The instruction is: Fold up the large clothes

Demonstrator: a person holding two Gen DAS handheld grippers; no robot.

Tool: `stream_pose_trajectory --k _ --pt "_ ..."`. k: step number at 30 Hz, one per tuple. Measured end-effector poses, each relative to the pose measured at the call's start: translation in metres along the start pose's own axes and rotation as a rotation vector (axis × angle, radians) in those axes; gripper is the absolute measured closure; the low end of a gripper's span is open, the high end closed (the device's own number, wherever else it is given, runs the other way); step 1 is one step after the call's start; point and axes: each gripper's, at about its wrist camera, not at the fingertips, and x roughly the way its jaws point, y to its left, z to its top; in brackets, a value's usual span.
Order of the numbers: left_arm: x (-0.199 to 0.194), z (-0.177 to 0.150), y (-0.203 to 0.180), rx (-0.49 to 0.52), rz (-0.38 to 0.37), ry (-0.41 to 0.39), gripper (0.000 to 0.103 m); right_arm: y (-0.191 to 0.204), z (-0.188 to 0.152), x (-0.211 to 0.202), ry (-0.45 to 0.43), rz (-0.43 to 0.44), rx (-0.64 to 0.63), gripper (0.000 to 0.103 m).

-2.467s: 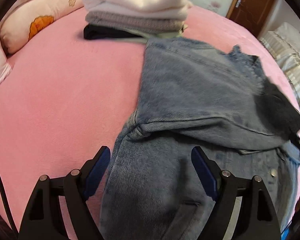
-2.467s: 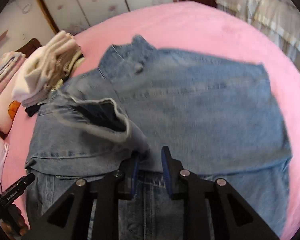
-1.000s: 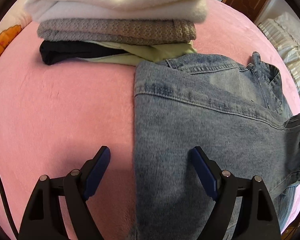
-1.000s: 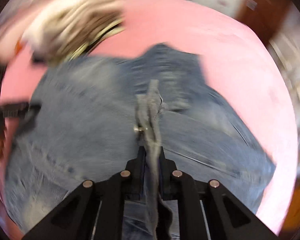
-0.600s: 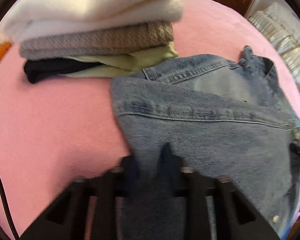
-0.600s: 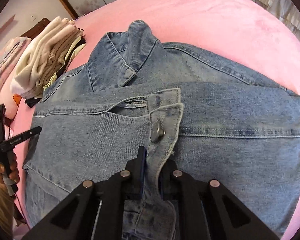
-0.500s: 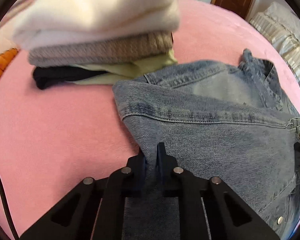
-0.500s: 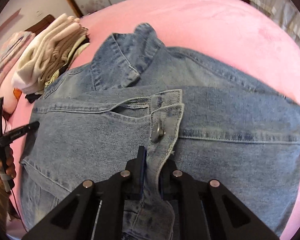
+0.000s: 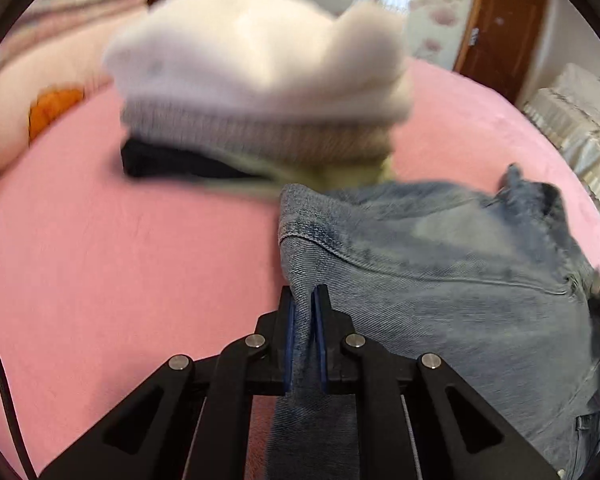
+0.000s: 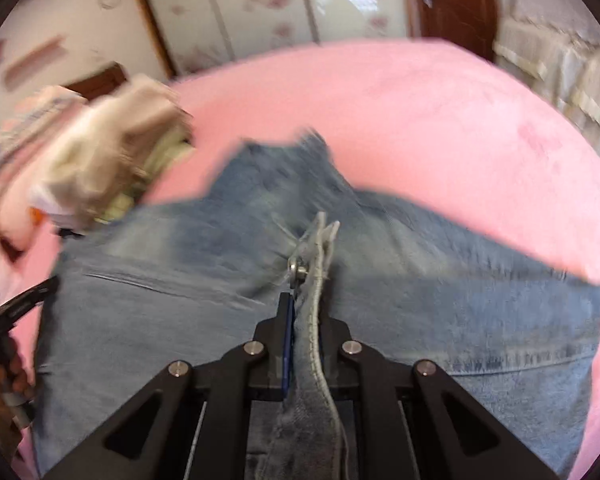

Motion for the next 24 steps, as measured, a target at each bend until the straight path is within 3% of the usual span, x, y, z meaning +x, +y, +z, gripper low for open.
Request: stream_pose_trajectory --k 2,5,10,17,20,21,22,24 --pt "0.004 -0.002 0.001 -0.005 -0.017 0.014 0.095 -0.012 -0.006 0.005 0.011 0.048 0.056 0.094" --pt "0.003 0.005 0.006 -0.003 -0.042 0.048 0.085 -0.019 -0.006 0.001 0.042 0.085 0.064 0.091" --pt "0.004 0.028 0.026 -0.002 -0.065 0.083 0.050 -0.032 0.001 -0.001 0.116 0.143 0.111 0.084" --pt "0.040 0.058 0.013 0.045 -0.117 0.188 0.043 -0.029 0.010 0.009 0.120 0.152 0.114 0.077" --pt "0.048 0.060 -0.003 0.084 -0.111 0.184 0.045 -0.027 0.013 0.013 0.128 0.150 0.108 0.075" --pt "0.049 0.061 -0.008 0.099 -0.100 0.170 0.065 -0.026 0.013 0.014 0.128 0.145 0.098 0.075" --pt "0.047 0.061 -0.014 0.129 -0.047 0.149 0.091 -0.023 0.013 0.015 0.123 0.138 0.077 0.075" --pt "0.041 0.058 -0.021 0.170 0.006 0.108 0.093 -0.017 0.014 0.013 0.110 0.109 0.031 0.090"
